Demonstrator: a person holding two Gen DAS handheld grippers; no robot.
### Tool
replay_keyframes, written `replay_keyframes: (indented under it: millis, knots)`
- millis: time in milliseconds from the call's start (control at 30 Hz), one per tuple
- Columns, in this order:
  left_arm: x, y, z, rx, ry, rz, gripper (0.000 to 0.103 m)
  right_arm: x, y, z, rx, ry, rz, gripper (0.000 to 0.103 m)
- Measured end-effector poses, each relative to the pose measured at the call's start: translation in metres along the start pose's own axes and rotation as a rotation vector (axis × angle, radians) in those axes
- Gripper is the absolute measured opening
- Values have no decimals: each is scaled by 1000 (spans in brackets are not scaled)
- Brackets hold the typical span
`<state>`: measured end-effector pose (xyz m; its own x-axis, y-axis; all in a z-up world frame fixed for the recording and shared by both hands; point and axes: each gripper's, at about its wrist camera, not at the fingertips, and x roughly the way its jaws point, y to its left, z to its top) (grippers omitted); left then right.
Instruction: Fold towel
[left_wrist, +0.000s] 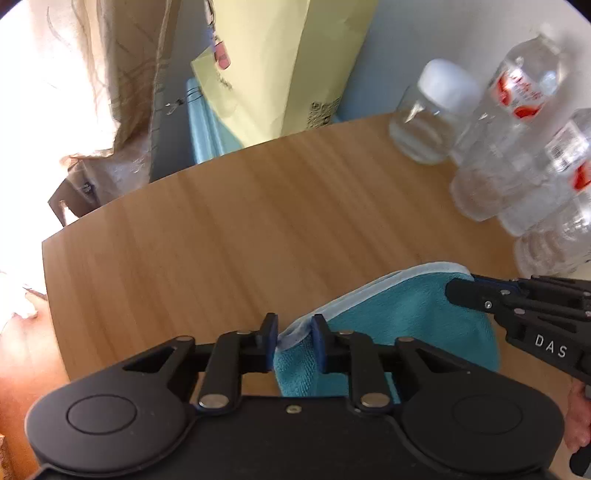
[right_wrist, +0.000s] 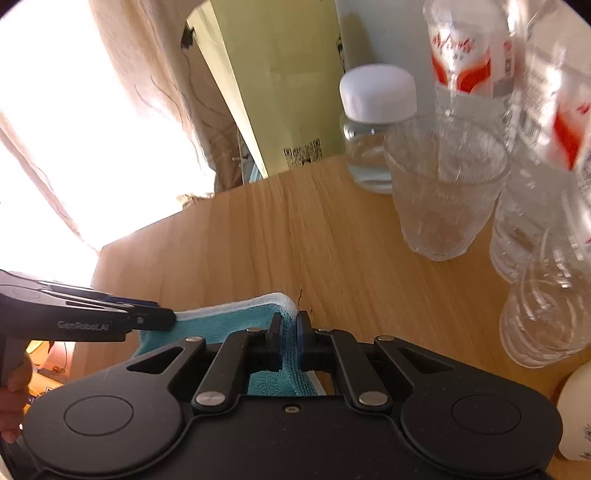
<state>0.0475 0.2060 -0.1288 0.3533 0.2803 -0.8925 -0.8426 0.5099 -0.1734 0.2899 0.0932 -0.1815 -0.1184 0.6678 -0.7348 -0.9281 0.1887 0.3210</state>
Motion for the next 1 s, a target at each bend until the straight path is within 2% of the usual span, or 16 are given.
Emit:
replay_keyframes:
  millis: [67, 167, 400, 600, 700, 767, 867, 933, 1000]
  knots:
    - [-6, 0, 0, -13, -20, -31, 12, -6, 0, 0, 8, -16, -1, 5]
    - [-18, -8, -3, 22, -63, -37, 12, -26, 5, -2, 9, -54, -4, 5]
    - [-48, -16, -18, 27, -119, -77, 12, -65, 14, -18, -1, -106, -35, 5]
    - [-56, -4, -22, 1, -156, -55, 12, -60, 25, -17, -84, -109, -82, 6]
    - [-43, 5, -14, -10, -136, -40, 12, -41, 21, -13, -87, -102, -81, 6]
    - [-33, 11, -10, -27, -105, -46, 13, -30, 17, -13, -81, -94, -83, 11]
    - [-15, 23, -2, -81, 12, -58, 15, -10, 7, -9, -55, -44, -60, 16]
    - [-14, 25, -1, -77, 31, -52, 22, -3, 4, -5, -57, -23, -38, 29]
    - [-15, 25, -1, -64, 37, -45, 47, 5, 5, 3, -116, 8, -49, 30]
